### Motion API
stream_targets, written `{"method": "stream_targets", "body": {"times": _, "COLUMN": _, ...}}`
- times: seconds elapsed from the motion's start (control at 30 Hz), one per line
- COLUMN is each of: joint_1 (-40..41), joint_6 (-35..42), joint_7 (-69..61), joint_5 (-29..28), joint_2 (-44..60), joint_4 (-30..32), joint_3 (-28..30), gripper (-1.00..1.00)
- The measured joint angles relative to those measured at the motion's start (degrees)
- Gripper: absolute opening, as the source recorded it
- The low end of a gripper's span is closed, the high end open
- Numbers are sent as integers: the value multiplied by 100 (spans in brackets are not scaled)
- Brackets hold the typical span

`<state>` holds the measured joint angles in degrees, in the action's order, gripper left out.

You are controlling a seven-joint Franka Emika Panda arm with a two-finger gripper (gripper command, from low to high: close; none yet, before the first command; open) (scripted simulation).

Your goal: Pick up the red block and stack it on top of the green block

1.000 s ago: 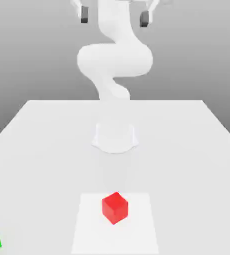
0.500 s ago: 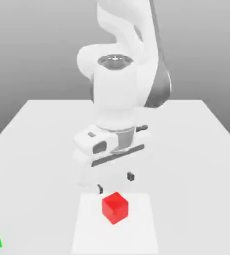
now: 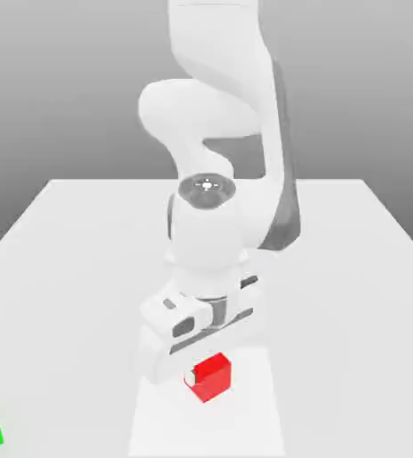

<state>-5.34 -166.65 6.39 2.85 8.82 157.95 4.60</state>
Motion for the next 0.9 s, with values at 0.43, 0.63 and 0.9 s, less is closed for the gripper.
{"method": "stream_targets", "body": {"times": 0.43, "joint_1": 1071, "joint_6": 1665, "joint_7": 1510, "joint_5": 362, "joint_2": 171, "joint_4": -1725, "joint_3": 848, "gripper": -100}}
{"method": "stream_targets", "body": {"times": 0.63, "joint_1": 1638, "joint_6": 2304, "joint_7": 2443, "joint_5": 729, "joint_2": 815, "joint_4": -2969, "joint_3": 1518, "gripper": -100}}
{"method": "stream_targets", "body": {"times": 0.9, "joint_1": 1976, "joint_6": 1764, "joint_7": 2318, "joint_5": 1235, "joint_2": 1685, "joint_4": -3262, "joint_3": 1334, "gripper": 100}}
